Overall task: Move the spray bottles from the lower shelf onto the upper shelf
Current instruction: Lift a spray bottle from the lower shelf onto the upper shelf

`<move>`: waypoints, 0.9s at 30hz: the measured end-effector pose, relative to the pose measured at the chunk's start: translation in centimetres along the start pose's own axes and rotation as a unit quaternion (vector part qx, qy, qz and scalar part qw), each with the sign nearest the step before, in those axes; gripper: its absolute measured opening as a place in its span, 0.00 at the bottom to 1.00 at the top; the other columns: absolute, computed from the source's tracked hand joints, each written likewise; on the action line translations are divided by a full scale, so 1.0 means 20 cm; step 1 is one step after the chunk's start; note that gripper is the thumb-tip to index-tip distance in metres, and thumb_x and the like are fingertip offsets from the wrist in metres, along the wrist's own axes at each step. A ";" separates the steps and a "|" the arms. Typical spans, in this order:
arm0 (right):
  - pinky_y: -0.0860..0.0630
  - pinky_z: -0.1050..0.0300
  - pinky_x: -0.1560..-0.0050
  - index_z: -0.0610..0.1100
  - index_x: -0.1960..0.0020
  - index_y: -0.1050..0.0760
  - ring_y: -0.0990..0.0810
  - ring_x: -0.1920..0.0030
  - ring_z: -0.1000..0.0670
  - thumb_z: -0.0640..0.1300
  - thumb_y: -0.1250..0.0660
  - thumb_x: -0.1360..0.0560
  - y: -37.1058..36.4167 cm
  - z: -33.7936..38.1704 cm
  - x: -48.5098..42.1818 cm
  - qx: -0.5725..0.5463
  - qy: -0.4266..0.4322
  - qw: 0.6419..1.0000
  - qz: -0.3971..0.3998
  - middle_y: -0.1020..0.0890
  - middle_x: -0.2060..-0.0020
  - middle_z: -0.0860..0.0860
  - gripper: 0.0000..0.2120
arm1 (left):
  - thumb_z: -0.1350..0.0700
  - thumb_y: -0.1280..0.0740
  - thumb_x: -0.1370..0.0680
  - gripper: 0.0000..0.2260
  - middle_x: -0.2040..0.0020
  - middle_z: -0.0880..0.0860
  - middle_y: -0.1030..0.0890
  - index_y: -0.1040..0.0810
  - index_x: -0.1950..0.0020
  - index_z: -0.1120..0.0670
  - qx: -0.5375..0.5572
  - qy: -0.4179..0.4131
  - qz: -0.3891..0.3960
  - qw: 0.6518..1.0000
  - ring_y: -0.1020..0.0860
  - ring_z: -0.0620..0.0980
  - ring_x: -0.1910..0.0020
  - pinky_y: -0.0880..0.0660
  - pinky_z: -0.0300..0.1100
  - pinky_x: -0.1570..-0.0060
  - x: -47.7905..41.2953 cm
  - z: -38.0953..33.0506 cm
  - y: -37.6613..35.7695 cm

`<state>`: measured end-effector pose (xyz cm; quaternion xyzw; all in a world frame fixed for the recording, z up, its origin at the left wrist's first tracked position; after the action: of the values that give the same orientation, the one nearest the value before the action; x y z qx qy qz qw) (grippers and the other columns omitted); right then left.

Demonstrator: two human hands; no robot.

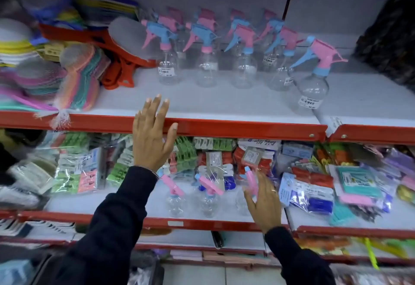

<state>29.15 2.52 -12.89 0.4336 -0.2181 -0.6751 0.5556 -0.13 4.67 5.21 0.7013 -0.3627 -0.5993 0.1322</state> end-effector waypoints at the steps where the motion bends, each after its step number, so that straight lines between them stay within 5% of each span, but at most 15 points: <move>1: 0.27 0.47 0.39 0.42 0.28 0.41 0.27 0.36 0.43 0.51 0.35 0.25 -0.04 -0.04 0.00 -0.018 -0.034 0.999 0.014 0.29 0.32 0.42 0.30 | 0.48 0.45 0.20 0.22 0.24 0.53 0.38 0.38 0.26 0.52 -0.006 0.007 0.005 1.000 0.43 0.53 0.25 0.45 0.56 0.28 0.00 0.01 -0.01; 4: 0.24 0.47 0.47 0.42 0.30 0.41 0.26 0.41 0.42 0.50 0.32 0.27 -0.12 -0.13 0.03 -0.067 -0.116 0.990 0.044 0.28 0.37 0.41 0.31 | 0.48 0.46 0.20 0.21 0.25 0.53 0.36 0.37 0.27 0.50 -0.042 0.017 0.013 0.999 0.42 0.52 0.25 0.54 0.49 0.26 0.02 0.06 -0.05; 10: 0.26 0.54 0.59 0.42 0.46 0.30 0.23 0.53 0.40 0.39 0.28 0.30 -0.17 -0.20 -0.01 -0.174 -0.173 0.968 0.051 0.25 0.56 0.45 0.16 | 0.49 0.46 0.19 0.20 0.28 0.53 0.32 0.35 0.28 0.49 -0.064 -0.004 -0.011 0.998 0.42 0.51 0.26 0.59 0.44 0.26 0.03 0.09 -0.09; 17: 0.30 0.70 0.60 0.62 0.54 0.26 0.24 0.58 0.58 0.52 0.26 0.34 0.25 0.04 -0.05 -0.267 -0.034 0.963 -0.010 0.20 0.59 0.60 0.13 | 0.48 0.45 0.20 0.20 0.31 0.55 0.29 0.33 0.29 0.50 -0.070 -0.017 -0.029 0.997 0.40 0.53 0.28 0.56 0.45 0.26 0.01 0.10 -0.10; 22: 0.24 0.60 0.63 0.66 0.50 0.28 0.23 0.62 0.51 0.57 0.29 0.34 0.72 0.35 -0.16 -0.281 0.092 0.948 -0.121 0.20 0.61 0.55 0.15 | 0.48 0.45 0.20 0.20 0.31 0.56 0.28 0.34 0.29 0.50 -0.070 -0.011 -0.028 0.997 0.40 0.53 0.28 0.55 0.47 0.26 -0.01 0.11 -0.12; 27: 0.23 0.66 0.60 0.62 0.50 0.26 0.21 0.60 0.60 0.62 0.29 0.34 1.11 0.56 -0.38 -0.325 0.133 0.908 -0.228 0.19 0.56 0.62 0.14 | 0.45 0.50 0.19 0.21 0.31 0.55 0.29 0.34 0.29 0.49 -0.079 -0.012 -0.014 0.997 0.40 0.53 0.28 0.56 0.47 0.26 -0.01 0.13 -0.15</move>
<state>32.39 1.13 12.79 0.3529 0.1942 -0.7527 0.5208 -1.47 7.42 2.88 0.6863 -0.3058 -0.6364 0.1745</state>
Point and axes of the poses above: each hand's wrist, its own x-axis away from the middle knuckle, its own y-axis out of the back of the hand, z = x × y, the point moved 7 cm from there along -x, towards the middle knuckle
